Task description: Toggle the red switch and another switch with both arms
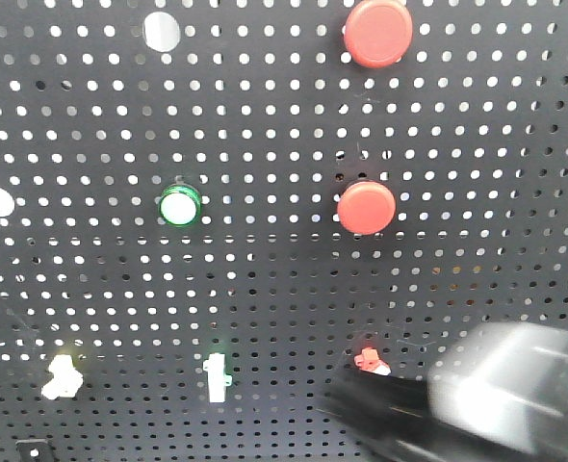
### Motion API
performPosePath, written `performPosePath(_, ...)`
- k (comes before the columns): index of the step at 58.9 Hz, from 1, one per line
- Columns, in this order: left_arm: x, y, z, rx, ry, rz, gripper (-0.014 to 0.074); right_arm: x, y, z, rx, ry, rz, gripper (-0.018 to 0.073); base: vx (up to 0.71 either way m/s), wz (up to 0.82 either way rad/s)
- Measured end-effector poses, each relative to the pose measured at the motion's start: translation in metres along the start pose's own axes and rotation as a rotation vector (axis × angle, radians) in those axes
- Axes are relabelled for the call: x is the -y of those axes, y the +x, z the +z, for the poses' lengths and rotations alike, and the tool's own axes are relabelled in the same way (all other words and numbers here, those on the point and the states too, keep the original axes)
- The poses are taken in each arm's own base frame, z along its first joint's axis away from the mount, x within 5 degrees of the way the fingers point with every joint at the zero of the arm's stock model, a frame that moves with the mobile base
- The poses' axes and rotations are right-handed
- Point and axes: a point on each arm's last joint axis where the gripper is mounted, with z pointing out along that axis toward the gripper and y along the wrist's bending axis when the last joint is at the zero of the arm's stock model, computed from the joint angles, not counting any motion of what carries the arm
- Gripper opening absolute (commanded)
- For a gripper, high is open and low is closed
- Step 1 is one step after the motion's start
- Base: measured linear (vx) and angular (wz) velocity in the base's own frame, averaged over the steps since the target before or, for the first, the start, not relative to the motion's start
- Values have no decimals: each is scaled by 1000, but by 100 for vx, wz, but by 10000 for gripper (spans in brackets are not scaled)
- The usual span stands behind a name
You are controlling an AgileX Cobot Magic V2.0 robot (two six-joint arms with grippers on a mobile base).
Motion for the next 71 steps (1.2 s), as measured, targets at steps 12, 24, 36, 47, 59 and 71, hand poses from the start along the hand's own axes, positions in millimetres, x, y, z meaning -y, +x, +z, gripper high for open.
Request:
performPosePath(12,0,0,0,0,0,0,2,30,25,-67,0,268,-10,-6,0,0)
performPosePath(24,0,0,0,0,0,0,2,44,77,-116,-5,612,-34,-6,0,0)
performPosePath(36,0,0,0,0,0,0,2,41,131,-134,0,760,-49,-6,0,0)
performPosePath(47,0,0,0,-1,0,0,2,40,141,-137,-20,786,-2,-6,0,0)
performPosePath(59,0,0,0,-1,0,0,2,40,141,-137,-8,781,33,-6,0,0)
performPosePath(71,0,0,0,-1,0,0,2,40,141,-137,-11,781,37,-6,0,0)
